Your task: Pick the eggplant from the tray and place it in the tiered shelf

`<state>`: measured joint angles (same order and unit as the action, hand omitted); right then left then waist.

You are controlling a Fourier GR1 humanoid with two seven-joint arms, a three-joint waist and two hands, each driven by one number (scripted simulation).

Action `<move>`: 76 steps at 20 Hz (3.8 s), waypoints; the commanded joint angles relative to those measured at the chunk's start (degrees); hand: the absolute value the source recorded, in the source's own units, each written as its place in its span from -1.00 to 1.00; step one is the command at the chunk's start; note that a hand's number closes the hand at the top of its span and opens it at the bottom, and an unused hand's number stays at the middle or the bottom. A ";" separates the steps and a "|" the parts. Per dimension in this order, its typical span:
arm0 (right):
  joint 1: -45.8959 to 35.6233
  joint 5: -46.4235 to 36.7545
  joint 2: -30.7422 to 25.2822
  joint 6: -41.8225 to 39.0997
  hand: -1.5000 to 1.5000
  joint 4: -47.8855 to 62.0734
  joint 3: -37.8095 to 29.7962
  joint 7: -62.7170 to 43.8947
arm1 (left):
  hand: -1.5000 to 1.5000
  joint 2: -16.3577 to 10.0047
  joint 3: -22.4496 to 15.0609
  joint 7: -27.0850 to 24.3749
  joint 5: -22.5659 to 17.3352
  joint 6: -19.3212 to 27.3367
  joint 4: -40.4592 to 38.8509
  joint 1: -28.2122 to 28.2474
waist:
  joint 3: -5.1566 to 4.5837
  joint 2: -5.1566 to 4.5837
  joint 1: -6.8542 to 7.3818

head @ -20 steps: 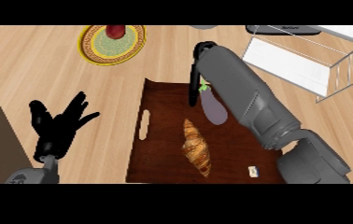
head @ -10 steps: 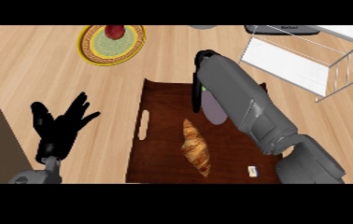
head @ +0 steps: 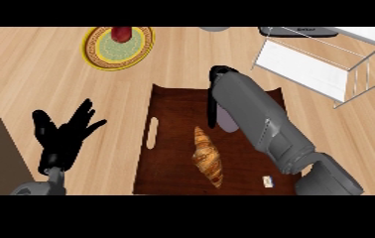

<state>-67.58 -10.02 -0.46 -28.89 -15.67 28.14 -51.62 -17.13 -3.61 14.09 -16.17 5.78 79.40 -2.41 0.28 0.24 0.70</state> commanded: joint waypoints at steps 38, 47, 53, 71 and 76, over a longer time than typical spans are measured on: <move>3.92 -23.09 -9.35 48.05 1.00 -46.02 0.71 -9.52 | 0.00 0.62 3.37 0.39 1.30 -1.65 -1.16 4.86 | -0.43 1.68 -3.87; 0.06 -28.44 -20.69 35.68 1.00 -64.97 -5.40 -25.84 | 0.00 1.82 1.90 0.88 2.44 -1.11 0.54 5.53 | -0.29 1.14 -3.39; -5.43 -25.58 -28.56 27.42 1.00 -65.14 -14.43 -25.15 | 0.00 1.01 3.52 1.51 2.27 -1.10 -1.04 1.40 | -0.34 0.41 -2.24; -2.78 -20.50 -40.07 20.64 1.00 -48.63 -29.07 -1.47 | 0.00 3.88 2.43 1.53 3.88 -1.35 -1.73 0.11 | -0.30 -0.36 -0.38; -2.14 -24.45 -39.17 23.76 1.00 -41.62 -28.28 4.54 | 0.00 1.32 4.78 2.47 2.73 -4.32 -4.51 -3.17 | -0.32 -0.54 -0.13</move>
<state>-70.77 -33.04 -39.43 -6.23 -61.96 0.50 -51.52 -14.99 0.11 15.54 -12.87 3.09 78.53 -3.75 0.23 0.04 0.55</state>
